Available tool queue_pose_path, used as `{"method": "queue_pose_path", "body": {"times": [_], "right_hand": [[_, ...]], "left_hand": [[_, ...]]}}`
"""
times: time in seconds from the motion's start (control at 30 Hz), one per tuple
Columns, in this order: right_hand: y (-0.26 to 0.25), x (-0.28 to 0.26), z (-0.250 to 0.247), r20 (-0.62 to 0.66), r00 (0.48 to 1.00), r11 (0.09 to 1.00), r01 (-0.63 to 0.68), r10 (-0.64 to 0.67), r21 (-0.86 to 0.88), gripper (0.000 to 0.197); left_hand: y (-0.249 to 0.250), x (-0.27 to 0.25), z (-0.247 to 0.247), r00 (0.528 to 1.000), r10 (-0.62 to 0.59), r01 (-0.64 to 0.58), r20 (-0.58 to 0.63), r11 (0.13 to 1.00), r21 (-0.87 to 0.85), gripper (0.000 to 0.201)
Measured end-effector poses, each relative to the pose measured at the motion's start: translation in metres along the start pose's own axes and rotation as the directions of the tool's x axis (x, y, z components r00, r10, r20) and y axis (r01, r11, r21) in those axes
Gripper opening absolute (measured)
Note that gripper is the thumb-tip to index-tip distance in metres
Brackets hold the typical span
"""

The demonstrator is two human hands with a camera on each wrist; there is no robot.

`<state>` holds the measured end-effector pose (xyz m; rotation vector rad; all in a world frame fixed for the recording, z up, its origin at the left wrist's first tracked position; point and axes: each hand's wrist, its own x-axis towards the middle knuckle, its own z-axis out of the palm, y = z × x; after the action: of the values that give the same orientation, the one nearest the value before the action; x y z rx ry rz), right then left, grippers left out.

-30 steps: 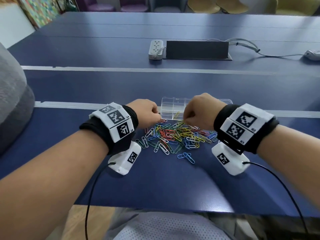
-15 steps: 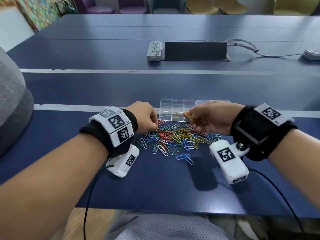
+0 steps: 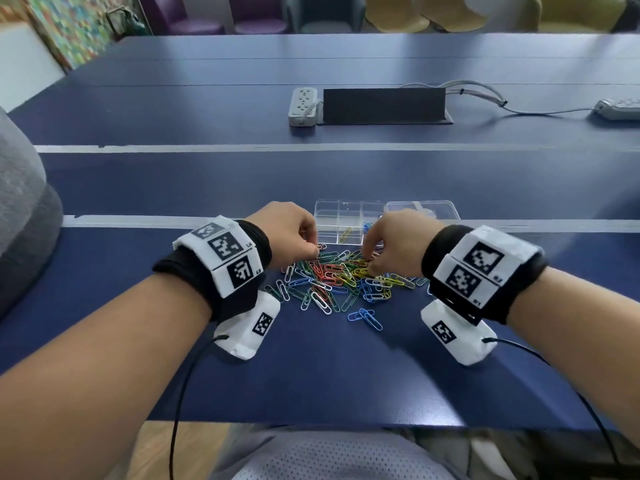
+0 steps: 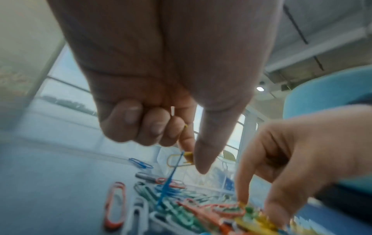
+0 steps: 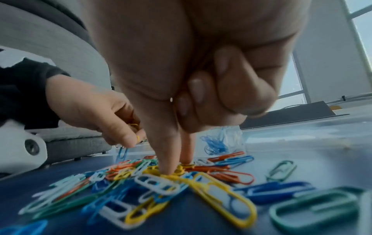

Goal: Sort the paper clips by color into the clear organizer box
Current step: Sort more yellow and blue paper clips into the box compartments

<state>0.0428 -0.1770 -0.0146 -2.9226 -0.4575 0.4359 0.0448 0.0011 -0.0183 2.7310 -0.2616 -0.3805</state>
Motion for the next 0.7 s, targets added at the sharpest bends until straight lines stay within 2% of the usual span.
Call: {"method": "queue_pose_path", "body": {"times": [0.13,0.27,0.37,0.47,0.53,0.6,0.7], "right_hand": [[-0.003,0.001,-0.001,-0.016,1.000,1.000,0.016,-0.016,-0.027,0.016],[-0.002,0.001,-0.001,-0.003,1.000,1.000,0.018,-0.018,0.022,0.015],[0.005,0.002,-0.005,0.090,0.996,0.971,-0.042,0.021,0.235,0.011],[0.013,0.005,-0.006,0.197,0.980,0.845,-0.126,0.025,0.520,0.008],[0.017,0.007,-0.005,0.252,0.968,0.710,-0.182,0.007,0.681,0.006],[0.019,0.007,-0.005,0.291,0.957,0.573,-0.237,-0.003,0.785,0.018],[0.021,0.008,-0.006,0.337,0.941,0.467,-0.300,0.003,0.832,0.024]], "left_hand": [[-0.005,0.002,-0.002,0.999,-0.040,0.047,0.030,0.958,-0.284,0.012],[-0.013,0.004,-0.002,0.995,-0.070,0.100,0.075,0.819,-0.565,0.017],[-0.012,0.003,-0.003,0.989,-0.063,0.145,0.137,0.651,-0.745,0.017],[-0.008,-0.001,-0.002,0.974,-0.043,0.208,0.222,0.555,-0.805,0.018],[-0.004,-0.002,0.001,0.966,-0.063,0.241,0.249,0.557,-0.795,0.024],[0.002,-0.002,0.004,0.968,-0.085,0.240,0.238,0.602,-0.762,0.030],[0.013,0.002,0.007,0.969,-0.083,0.219,0.231,0.722,-0.656,0.024]]}}
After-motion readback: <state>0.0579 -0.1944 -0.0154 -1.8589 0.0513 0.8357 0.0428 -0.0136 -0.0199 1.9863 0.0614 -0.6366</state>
